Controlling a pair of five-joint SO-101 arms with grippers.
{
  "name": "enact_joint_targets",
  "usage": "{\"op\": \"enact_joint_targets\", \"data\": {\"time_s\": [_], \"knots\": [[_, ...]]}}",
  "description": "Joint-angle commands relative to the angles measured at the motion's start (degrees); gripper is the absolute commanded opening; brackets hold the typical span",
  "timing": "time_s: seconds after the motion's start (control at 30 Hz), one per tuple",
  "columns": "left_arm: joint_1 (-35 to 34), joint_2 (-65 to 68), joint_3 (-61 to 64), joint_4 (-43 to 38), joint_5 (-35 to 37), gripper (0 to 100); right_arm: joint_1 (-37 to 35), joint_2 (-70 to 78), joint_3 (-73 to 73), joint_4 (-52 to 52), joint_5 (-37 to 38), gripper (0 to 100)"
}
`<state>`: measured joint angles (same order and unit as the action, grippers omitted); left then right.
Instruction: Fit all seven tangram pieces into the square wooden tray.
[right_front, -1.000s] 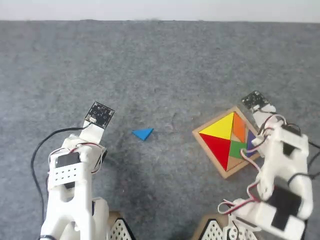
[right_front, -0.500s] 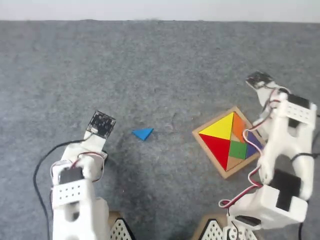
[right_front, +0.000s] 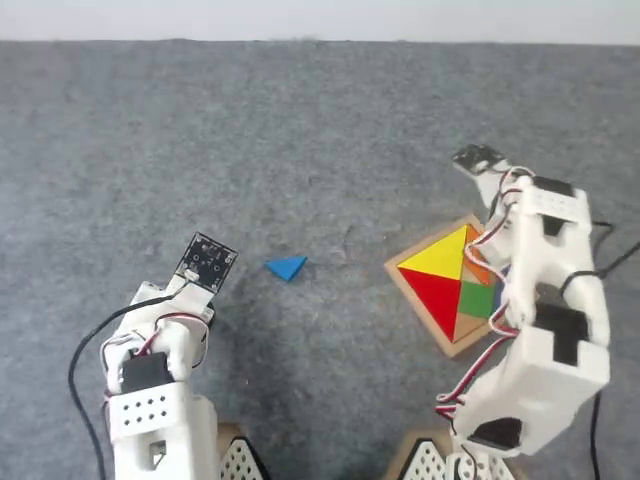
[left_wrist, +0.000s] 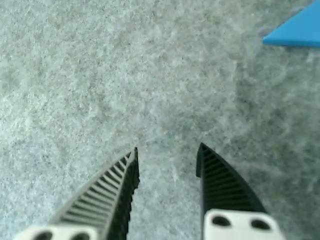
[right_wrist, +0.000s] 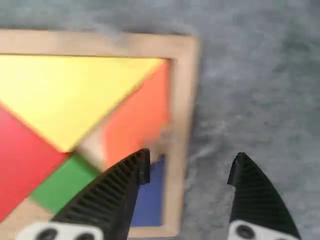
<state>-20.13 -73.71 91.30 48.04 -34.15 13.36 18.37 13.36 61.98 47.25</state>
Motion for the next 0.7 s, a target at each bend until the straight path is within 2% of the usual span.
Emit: {"op": "enact_joint_targets", "data": {"time_s": [0.0,0.27,0.47,0.5,0.57,0.67], "knots": [[0.35,-1.05,-0.66,0.35,-0.62,18,3.82,2.77,-4.57,0.66,-0.18,25.9],[0.35,-1.05,-0.66,0.35,-0.62,18,1.19,6.2,-8.35,4.97,-0.09,24.1],[0.35,-1.05,-0.66,0.35,-0.62,18,-3.65,6.11,-8.44,4.97,-0.44,1.2],[0.35,-1.05,-0.66,0.35,-0.62,18,-4.0,6.02,-8.44,5.05,-0.62,0.2],[0.35,-1.05,-0.66,0.35,-0.7,18,-4.7,6.02,-8.88,6.46,-4.13,1.7],[0.35,-1.05,-0.66,0.35,-0.7,18,-6.55,6.64,-12.22,12.35,-14.51,0.9]]}}
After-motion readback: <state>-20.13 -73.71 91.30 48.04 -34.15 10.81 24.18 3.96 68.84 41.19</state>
